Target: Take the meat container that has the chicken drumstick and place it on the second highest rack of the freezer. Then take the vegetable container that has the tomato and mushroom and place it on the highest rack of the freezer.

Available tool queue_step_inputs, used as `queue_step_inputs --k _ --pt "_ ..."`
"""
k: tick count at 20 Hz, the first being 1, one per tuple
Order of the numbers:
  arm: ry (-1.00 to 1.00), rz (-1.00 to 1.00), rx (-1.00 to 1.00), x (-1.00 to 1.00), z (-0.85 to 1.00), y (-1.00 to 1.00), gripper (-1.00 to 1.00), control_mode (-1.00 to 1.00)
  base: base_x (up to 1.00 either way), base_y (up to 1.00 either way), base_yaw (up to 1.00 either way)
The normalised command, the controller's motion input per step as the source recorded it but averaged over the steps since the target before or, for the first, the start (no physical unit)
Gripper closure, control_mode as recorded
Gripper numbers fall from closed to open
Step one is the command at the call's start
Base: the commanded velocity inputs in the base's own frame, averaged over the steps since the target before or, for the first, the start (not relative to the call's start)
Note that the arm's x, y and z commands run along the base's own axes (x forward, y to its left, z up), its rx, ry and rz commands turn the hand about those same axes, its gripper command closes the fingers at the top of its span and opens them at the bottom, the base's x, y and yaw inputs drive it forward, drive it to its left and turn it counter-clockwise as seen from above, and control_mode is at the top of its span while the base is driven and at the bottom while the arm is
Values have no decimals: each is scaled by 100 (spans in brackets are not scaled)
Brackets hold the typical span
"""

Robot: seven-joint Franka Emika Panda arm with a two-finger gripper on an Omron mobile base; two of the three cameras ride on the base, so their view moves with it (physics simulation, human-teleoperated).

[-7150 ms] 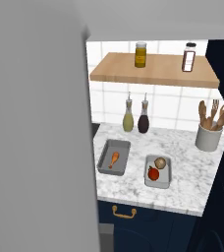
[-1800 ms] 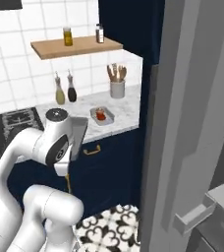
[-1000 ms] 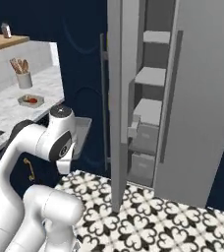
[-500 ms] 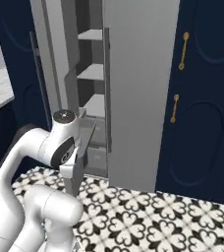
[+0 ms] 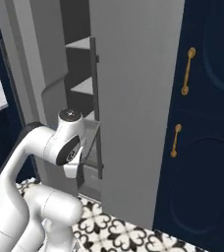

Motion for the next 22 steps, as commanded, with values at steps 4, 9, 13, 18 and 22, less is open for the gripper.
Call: queue_step_inputs --k 4,9,13,18,22 --pt "0 0 0 0 0 0 100 100 29 12 46" --pt "0 0 0 0 0 0 100 100 29 17 21" --pt "0 0 0 0 0 0 100 100 89 1 2" --pt "0 0 0 0 0 0 100 100 74 26 0" --pt "0 0 0 0 0 0 100 100 54 10 0"
